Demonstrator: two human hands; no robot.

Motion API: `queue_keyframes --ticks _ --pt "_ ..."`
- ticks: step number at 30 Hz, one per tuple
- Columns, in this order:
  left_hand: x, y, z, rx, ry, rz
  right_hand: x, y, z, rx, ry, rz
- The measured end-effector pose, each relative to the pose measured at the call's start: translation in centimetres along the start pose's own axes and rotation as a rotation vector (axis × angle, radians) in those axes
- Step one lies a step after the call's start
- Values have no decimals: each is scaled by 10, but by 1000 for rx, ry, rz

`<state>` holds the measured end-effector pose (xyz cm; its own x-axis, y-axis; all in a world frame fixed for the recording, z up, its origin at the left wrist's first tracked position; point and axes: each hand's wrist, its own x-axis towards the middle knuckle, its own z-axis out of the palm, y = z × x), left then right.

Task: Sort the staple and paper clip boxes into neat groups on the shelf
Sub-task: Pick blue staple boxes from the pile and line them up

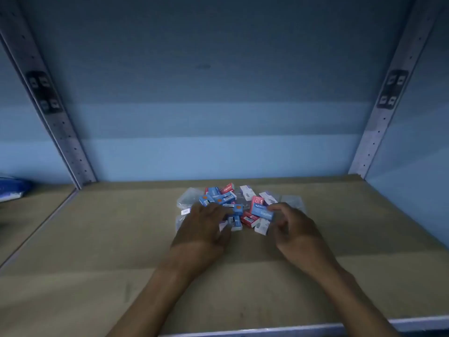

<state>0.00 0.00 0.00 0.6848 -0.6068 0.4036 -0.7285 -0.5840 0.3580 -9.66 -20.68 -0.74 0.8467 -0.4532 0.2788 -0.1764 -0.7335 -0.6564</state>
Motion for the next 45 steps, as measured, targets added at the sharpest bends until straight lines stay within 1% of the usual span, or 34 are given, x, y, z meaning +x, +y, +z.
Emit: queue_keyframes --ticks 1,3,5,6,9,13,16,19,23,29,32,34,37,42,45 --pt "6 0 1 56 -15 46 4 5 4 -30 11 -20" --pt "17 1 4 145 -18 60 10 12 8 -83 -12 -14" --pt "27 1 7 173 -28 28 16 15 9 -92 -55 22" --pt "29 -2 11 183 -18 39 18 14 10 -90 -59 30" --pt "34 -9 14 253 -3 52 27 15 14 -86 -34 29" --pt "38 -12 17 287 -9 58 35 13 16 -97 -28 21" --pt "39 -15 21 351 36 115 34 14 14 -61 4 15" --pt "42 -17 25 371 31 97 34 15 11 -17 13 7" --pt "45 -18 27 400 24 99 35 16 13 63 23 40" --pt "41 -6 20 315 114 162 35 15 7 174 37 126" --pt "37 -1 10 157 164 127 32 15 0 227 29 121" --pt "32 1 2 78 122 82 24 13 -6 276 -3 107" --pt "11 4 -9 -33 41 144 4 7 -16 322 -72 72" --pt "-27 5 -21 -36 -60 148 -30 -1 -32 321 -212 7" --pt "-40 6 -22 -55 -127 172 -43 0 -37 290 -248 -5"
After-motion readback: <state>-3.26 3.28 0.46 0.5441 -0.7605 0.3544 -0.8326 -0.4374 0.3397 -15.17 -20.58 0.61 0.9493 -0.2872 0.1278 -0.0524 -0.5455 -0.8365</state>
